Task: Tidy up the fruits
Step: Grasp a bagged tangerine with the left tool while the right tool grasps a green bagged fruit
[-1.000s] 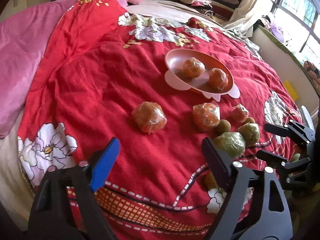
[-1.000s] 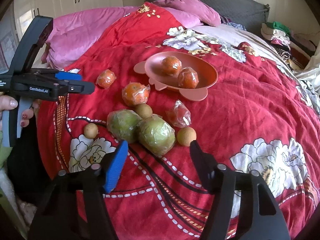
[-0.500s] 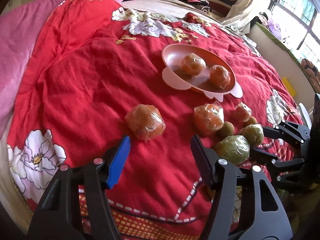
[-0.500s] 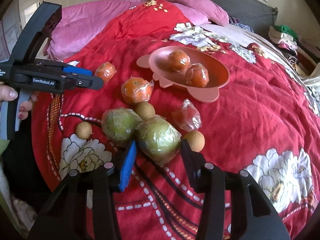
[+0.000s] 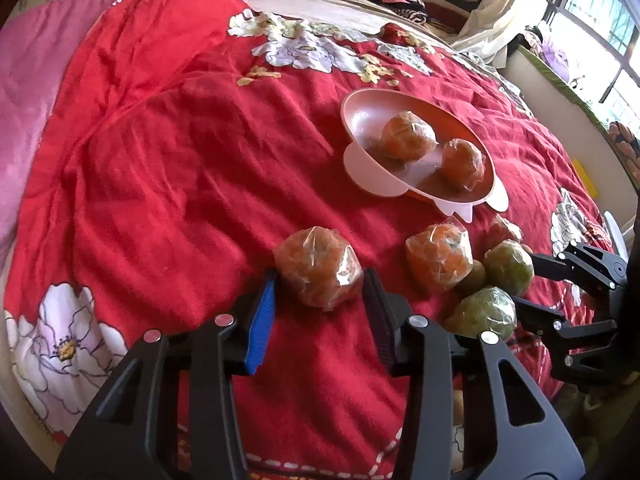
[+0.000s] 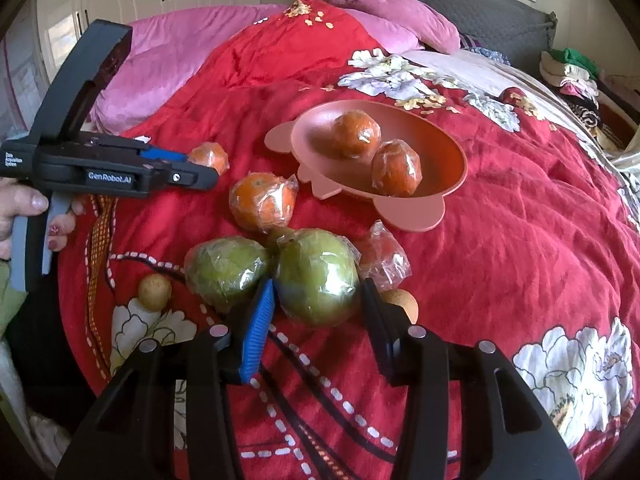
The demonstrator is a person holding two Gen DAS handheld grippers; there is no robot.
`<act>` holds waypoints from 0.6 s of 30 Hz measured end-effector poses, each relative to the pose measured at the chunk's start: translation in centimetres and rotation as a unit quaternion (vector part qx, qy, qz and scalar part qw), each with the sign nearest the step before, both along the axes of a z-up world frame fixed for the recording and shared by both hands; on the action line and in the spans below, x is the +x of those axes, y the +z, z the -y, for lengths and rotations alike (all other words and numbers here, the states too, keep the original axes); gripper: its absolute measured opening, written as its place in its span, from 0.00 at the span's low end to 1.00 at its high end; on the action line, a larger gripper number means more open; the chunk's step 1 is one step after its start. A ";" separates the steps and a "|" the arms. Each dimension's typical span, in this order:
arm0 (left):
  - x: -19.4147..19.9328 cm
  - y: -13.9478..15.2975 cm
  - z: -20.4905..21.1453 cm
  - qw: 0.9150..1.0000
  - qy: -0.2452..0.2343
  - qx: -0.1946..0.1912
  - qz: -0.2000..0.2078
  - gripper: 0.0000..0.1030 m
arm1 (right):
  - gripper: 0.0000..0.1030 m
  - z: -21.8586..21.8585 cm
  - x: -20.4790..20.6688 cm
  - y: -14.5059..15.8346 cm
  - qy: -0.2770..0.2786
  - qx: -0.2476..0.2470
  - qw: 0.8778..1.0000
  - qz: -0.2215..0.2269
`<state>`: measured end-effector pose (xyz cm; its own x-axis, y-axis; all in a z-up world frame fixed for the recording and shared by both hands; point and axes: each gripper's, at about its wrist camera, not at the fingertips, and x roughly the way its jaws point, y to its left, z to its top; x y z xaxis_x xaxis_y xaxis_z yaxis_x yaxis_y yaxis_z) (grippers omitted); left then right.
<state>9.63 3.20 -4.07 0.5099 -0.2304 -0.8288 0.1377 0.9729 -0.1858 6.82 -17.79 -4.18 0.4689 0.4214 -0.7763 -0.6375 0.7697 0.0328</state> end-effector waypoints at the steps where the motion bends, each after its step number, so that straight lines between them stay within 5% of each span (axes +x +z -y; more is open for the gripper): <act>1: 0.1 -0.1 0.1 1.000 -0.002 0.002 0.000 0.33 | 0.41 -0.1 0.1 0.0 0.000 0.001 1.000 0.002; 18: 1.8 -0.8 0.8 1.000 -0.005 0.007 -0.003 0.32 | 0.40 -1.3 1.5 -0.2 -0.010 0.011 1.000 0.014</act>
